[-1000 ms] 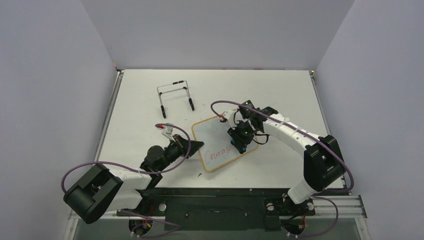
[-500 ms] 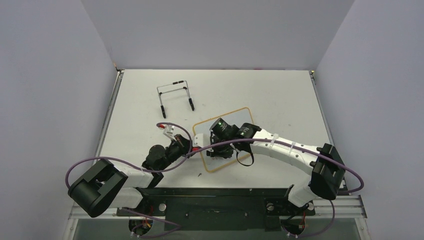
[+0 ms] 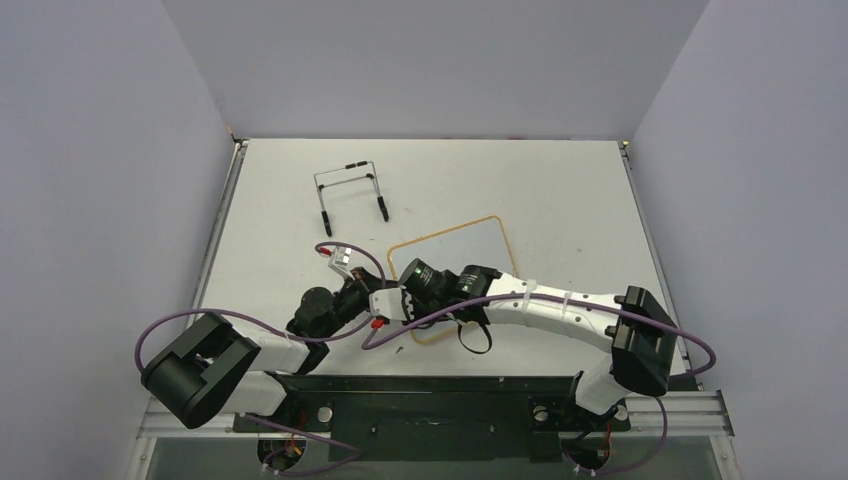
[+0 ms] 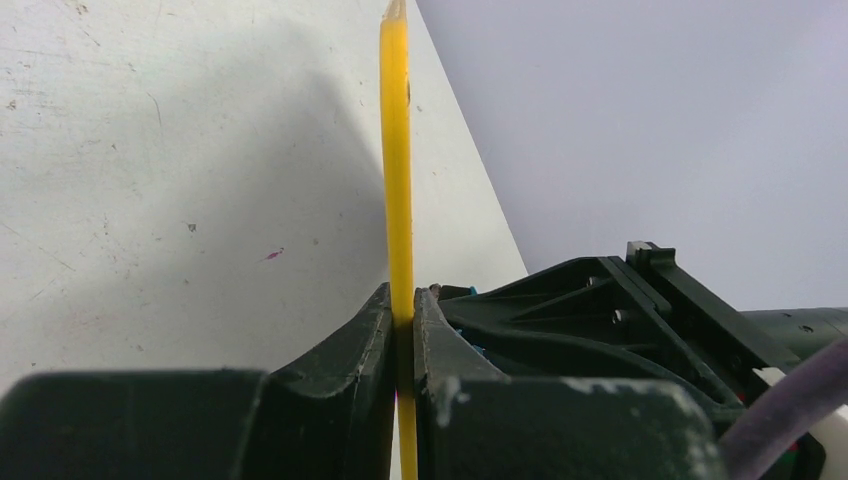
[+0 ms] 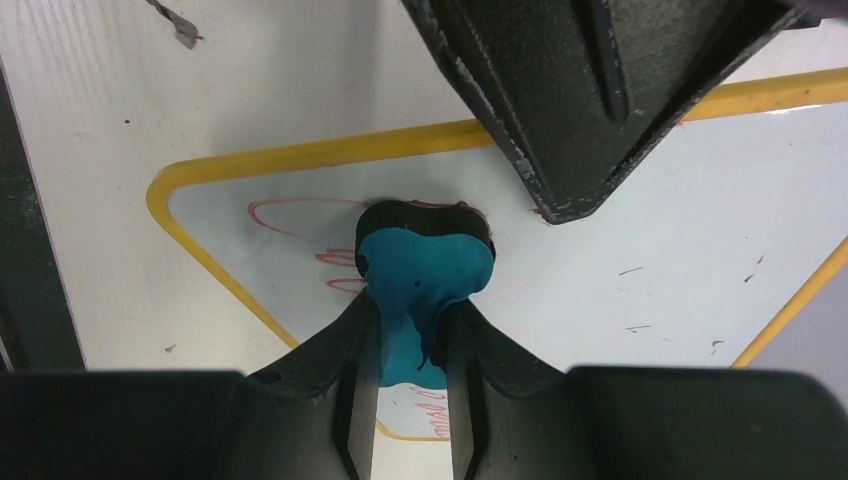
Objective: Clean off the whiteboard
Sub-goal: Erase the whiteboard at the whiteboard stand.
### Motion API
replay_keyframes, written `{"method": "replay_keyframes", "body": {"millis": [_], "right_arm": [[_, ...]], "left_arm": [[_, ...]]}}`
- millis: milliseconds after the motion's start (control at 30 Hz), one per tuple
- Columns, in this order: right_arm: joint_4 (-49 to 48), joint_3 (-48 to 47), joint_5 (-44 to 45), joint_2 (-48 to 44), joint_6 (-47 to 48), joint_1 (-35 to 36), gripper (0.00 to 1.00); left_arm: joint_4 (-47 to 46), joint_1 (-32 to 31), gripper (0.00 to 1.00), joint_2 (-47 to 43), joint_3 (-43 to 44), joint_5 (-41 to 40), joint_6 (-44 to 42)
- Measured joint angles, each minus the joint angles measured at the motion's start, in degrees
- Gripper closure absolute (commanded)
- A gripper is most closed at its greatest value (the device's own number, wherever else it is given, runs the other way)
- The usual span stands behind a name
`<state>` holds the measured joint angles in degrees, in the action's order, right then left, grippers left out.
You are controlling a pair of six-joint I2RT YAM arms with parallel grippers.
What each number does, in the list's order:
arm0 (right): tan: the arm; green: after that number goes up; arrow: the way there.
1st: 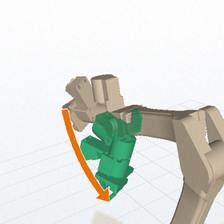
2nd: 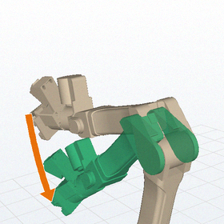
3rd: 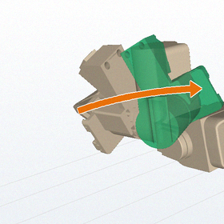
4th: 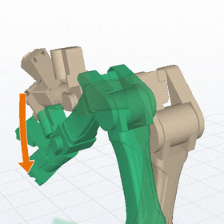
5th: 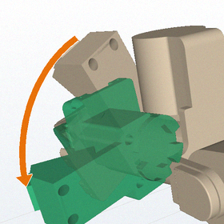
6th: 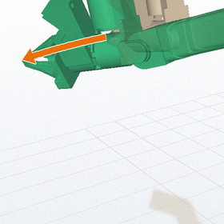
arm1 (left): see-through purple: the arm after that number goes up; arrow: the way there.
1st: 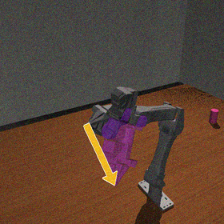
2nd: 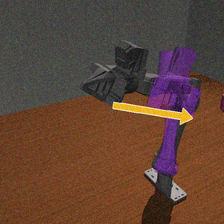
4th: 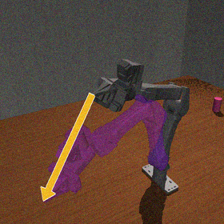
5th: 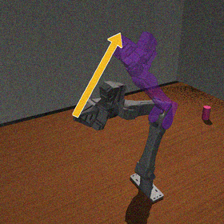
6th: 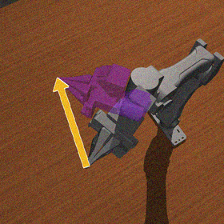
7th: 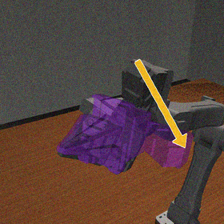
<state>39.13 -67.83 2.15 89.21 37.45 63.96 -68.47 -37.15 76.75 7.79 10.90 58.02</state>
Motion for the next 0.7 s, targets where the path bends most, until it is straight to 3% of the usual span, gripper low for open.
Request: {"method": "replay_keyframes", "body": {"millis": [433,700], "right_arm": [[-1.03,7.85,1.49,-2.12,3.61,8.04,1.00],[-0.09,1.57,0.39,-0.55,1.92,0.63,1.00]], "left_arm": [[0.33,0.04,1.00,0.00,0.00,-0.02,-0.07],[-0.83,0.26,1.00,0.42,-0.02,-0.24,-0.04]]}}
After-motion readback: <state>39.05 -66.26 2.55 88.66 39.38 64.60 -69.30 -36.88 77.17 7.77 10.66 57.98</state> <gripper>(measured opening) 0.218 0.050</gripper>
